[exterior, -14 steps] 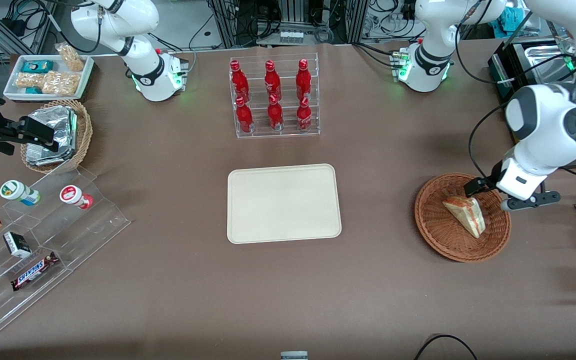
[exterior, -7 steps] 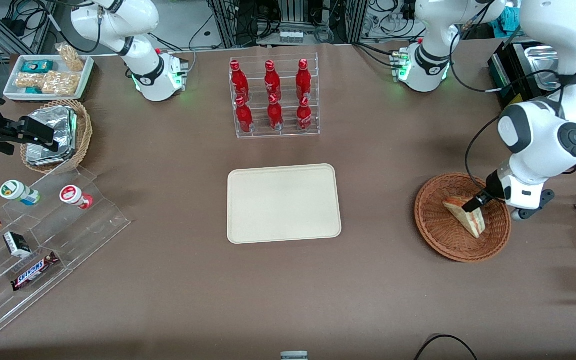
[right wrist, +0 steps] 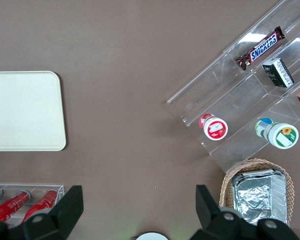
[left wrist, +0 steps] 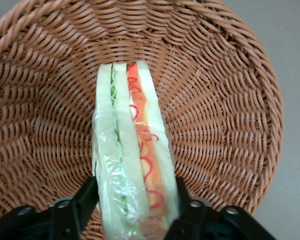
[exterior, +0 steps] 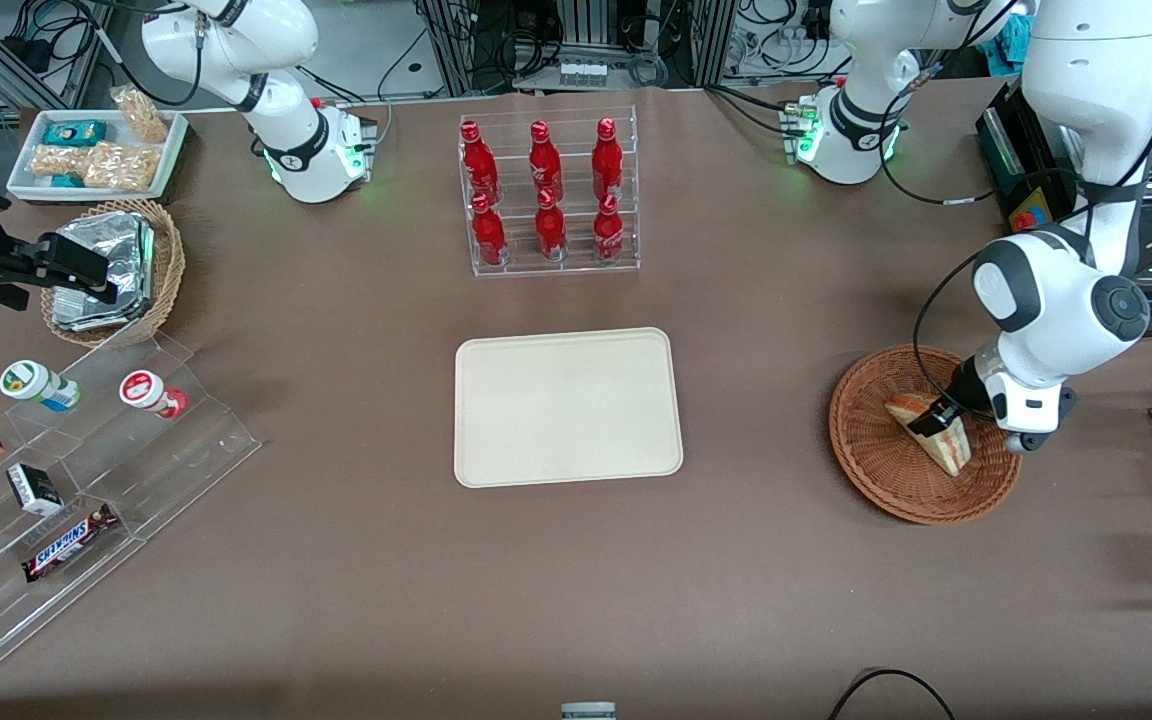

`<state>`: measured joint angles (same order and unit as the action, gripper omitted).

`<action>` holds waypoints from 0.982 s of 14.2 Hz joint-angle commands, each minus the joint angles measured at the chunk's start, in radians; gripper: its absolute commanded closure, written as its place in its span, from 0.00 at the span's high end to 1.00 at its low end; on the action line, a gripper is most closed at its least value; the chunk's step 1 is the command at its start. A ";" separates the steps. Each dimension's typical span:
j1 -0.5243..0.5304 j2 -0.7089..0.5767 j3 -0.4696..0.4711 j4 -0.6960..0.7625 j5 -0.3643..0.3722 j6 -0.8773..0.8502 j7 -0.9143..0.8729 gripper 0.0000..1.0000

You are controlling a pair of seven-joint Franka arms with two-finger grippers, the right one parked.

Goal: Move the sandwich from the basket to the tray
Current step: 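Close the left gripper on the wrapped sandwich, then lift the sandwich and carry it with the left gripper over the tray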

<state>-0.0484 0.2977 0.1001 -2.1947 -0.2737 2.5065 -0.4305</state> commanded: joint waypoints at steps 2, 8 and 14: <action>-0.014 -0.041 0.006 0.004 0.013 -0.012 0.061 0.04; -0.146 -0.100 -0.013 0.189 0.263 -0.403 0.127 0.03; -0.453 0.059 -0.013 0.372 0.260 -0.454 -0.031 0.00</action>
<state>-0.4162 0.2640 0.0736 -1.9253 -0.0313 2.0705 -0.3999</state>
